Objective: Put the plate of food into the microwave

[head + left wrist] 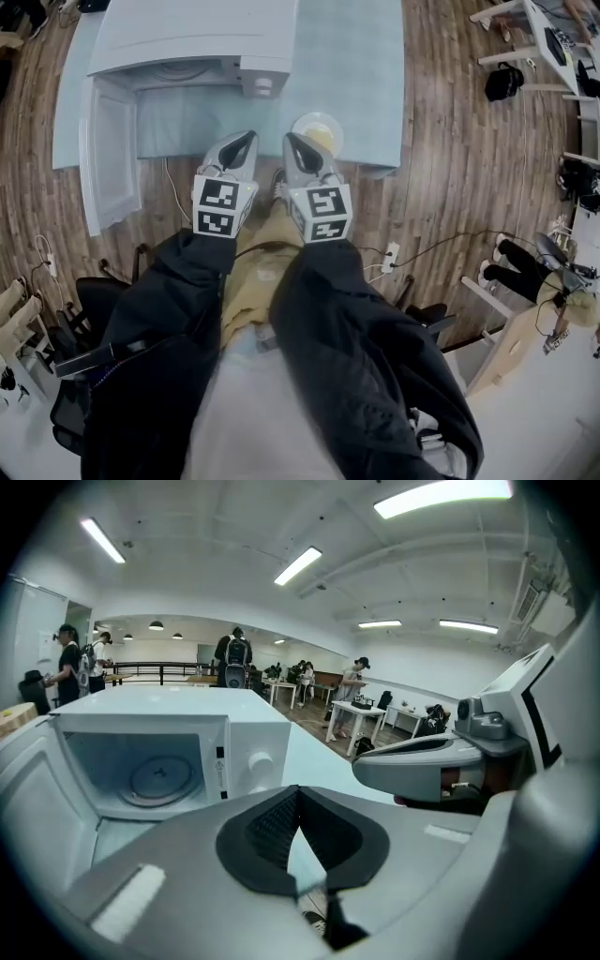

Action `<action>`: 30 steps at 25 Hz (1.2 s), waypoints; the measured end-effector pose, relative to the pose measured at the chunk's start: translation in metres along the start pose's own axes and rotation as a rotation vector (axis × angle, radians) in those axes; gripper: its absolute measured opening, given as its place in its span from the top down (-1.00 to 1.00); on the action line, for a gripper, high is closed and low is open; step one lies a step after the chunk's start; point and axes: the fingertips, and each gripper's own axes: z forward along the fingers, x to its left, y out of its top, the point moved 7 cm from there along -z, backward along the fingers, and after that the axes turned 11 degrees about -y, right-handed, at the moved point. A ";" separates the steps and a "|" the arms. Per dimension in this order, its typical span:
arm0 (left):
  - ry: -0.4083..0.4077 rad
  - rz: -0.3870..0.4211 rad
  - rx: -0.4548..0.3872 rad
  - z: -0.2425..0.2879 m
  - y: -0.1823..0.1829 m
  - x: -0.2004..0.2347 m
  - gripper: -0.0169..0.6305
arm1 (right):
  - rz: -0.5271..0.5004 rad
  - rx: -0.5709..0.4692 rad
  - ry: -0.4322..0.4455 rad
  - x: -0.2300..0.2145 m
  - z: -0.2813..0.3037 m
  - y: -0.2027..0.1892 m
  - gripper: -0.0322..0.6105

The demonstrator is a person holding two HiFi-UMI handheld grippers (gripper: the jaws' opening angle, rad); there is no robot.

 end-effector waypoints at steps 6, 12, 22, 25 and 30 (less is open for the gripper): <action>0.000 -0.054 0.124 0.031 -0.038 -0.007 0.96 | 0.093 0.185 -0.043 -0.047 0.011 -0.067 0.89; 0.003 -0.084 0.235 0.051 -0.077 -0.013 0.96 | 0.146 0.331 -0.068 -0.074 0.017 -0.130 0.89; 0.004 -0.130 0.322 0.066 -0.108 -0.017 0.96 | 0.339 0.431 -0.102 -0.103 0.025 -0.191 0.74; 0.012 -0.137 0.337 0.067 -0.111 -0.014 0.96 | 0.379 0.433 -0.161 -0.114 0.024 -0.199 0.68; 0.011 -0.149 0.356 0.073 -0.116 -0.011 0.96 | 0.503 0.456 -0.185 -0.123 0.027 -0.214 0.61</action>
